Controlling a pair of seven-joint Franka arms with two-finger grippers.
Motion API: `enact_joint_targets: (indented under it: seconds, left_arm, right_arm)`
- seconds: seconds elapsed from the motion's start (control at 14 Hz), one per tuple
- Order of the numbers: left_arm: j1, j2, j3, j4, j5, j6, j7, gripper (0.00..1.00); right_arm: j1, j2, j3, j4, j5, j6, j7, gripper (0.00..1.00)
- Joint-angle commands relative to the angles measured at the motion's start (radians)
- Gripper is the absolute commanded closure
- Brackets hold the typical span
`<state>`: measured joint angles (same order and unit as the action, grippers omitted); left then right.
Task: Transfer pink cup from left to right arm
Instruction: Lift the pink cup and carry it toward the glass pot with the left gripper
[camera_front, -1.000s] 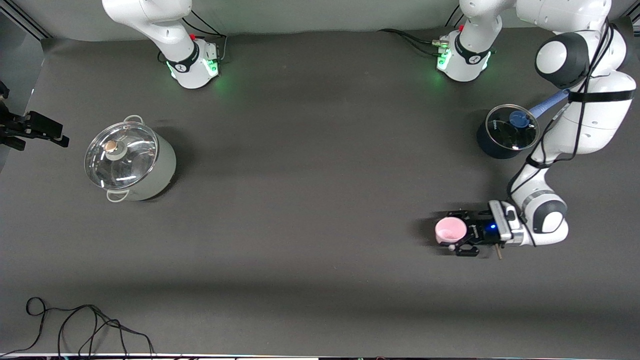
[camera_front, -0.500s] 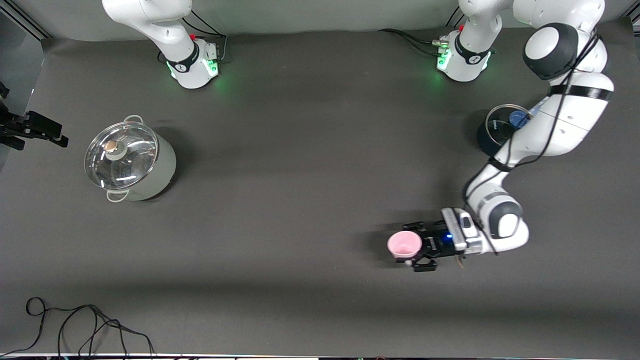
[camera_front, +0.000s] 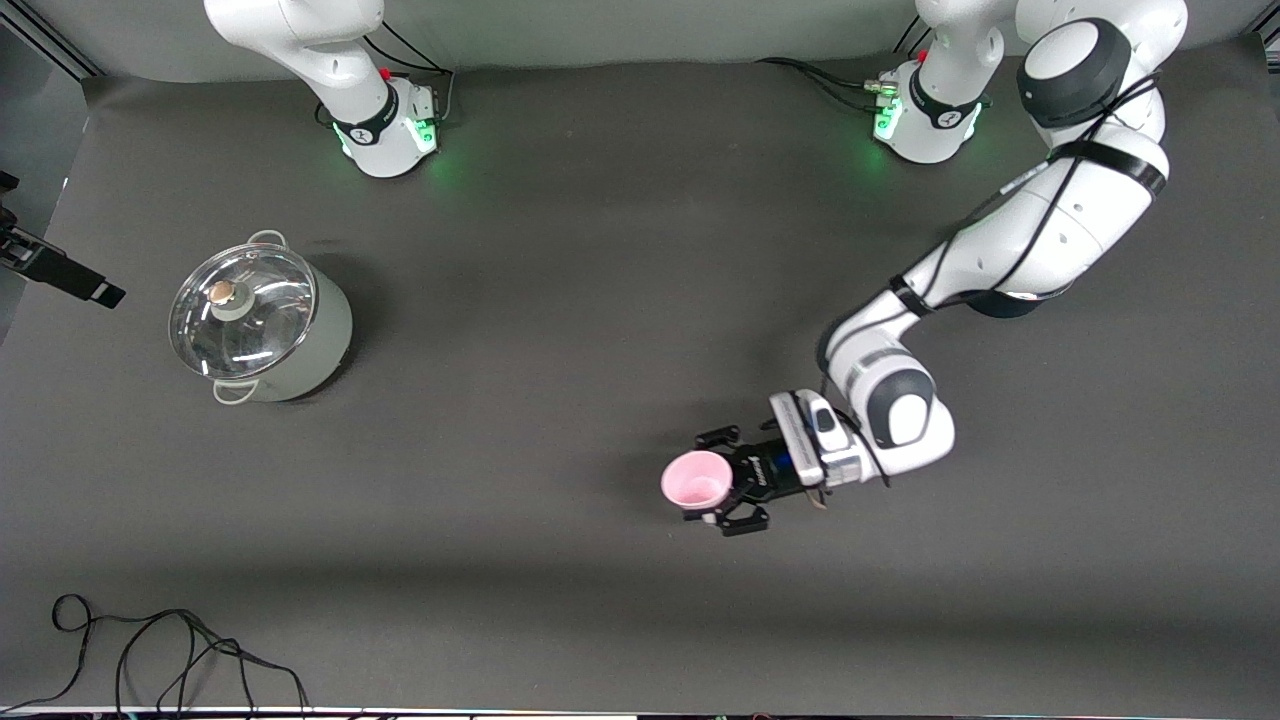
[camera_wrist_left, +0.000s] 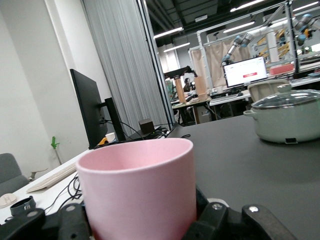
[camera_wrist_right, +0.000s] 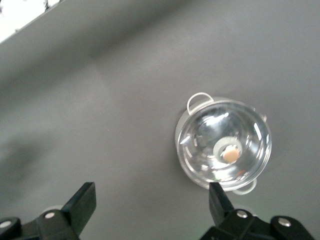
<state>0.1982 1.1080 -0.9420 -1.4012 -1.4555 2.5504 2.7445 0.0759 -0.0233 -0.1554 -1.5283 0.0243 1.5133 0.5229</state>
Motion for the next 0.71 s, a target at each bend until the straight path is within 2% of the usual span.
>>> enact_joint_targets:
  seconds: [0.0, 0.07, 0.21, 0.5, 0.64]
  left_arm:
    - [-0.003, 0.006, -0.148, 0.016, -0.051, 0.198, 0.098, 1.00]
    - [-0.029, 0.006, -0.187, 0.037, -0.049, 0.287, 0.077, 1.00]
    - [-0.115, -0.013, -0.221, 0.105, -0.049, 0.448, -0.010, 1.00]
    - [-0.388, -0.033, -0.215, 0.368, -0.039, 0.732, -0.172, 1.00]
    - [-0.479, -0.033, -0.193, 0.465, -0.036, 0.763, -0.216, 1.00]
  right_arm:
    - [0.010, -0.018, -0.001, -0.003, 0.020, -0.004, 0.178, 0.00]
    - [0.010, -0.018, 0.000, -0.003, 0.026, -0.004, 0.189, 0.00]
    - [0.013, -0.017, 0.002, -0.001, 0.039, -0.004, 0.189, 0.00]
    - [0.036, -0.009, 0.000, -0.001, 0.039, -0.004, 0.187, 0.00]
    - [0.059, 0.006, 0.000, 0.005, 0.036, -0.002, 0.187, 0.00]
